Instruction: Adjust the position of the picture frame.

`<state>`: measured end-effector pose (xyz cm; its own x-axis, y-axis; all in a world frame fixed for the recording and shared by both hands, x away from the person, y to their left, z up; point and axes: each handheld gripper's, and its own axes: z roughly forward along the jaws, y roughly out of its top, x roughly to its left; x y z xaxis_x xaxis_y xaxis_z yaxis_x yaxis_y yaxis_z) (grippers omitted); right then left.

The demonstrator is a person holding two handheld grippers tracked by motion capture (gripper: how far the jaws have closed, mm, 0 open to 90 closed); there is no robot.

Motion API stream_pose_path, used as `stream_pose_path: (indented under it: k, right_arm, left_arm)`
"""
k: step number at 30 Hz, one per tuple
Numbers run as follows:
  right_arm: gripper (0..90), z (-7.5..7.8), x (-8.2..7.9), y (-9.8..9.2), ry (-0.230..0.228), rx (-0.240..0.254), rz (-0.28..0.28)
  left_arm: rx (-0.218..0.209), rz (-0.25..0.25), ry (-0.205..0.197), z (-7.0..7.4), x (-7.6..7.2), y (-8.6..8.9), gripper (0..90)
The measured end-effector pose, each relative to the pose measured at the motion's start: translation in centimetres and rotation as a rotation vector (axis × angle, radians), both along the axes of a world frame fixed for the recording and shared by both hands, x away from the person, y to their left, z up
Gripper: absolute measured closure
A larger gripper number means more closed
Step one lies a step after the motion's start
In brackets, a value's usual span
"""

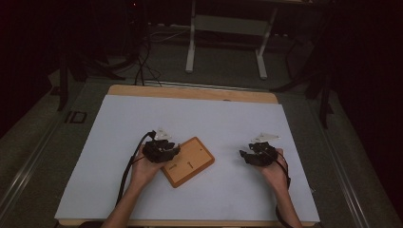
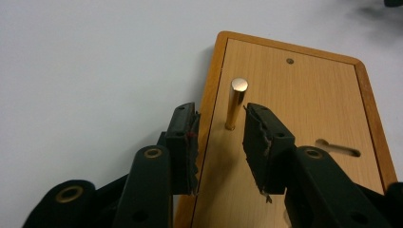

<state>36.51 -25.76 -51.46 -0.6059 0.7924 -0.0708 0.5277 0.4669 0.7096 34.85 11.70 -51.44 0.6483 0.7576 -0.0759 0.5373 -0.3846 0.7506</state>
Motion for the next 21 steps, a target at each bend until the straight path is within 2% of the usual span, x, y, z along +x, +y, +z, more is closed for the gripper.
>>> stream_pose_path:
  k: [9, 16, 21]
  right_arm:
    - [47.7, 0.0, 0.0, 0.0, 0.000, 0.001, 0.000]
    - [47.7, 0.0, 0.0, 0.0, -0.004, 0.004, 0.004]
    - [47.8, 0.0, -0.1, 0.1, -0.005, 0.003, 0.005]
  left_arm:
    - [-0.035, 0.003, 0.026, -0.4, 0.7, -0.7, 71.9]
    - [-0.073, 0.019, 0.048, -0.9, 1.1, -1.2, 81.3]
    - [-0.075, 0.022, 0.048, -0.9, 1.1, -1.2, 83.5]
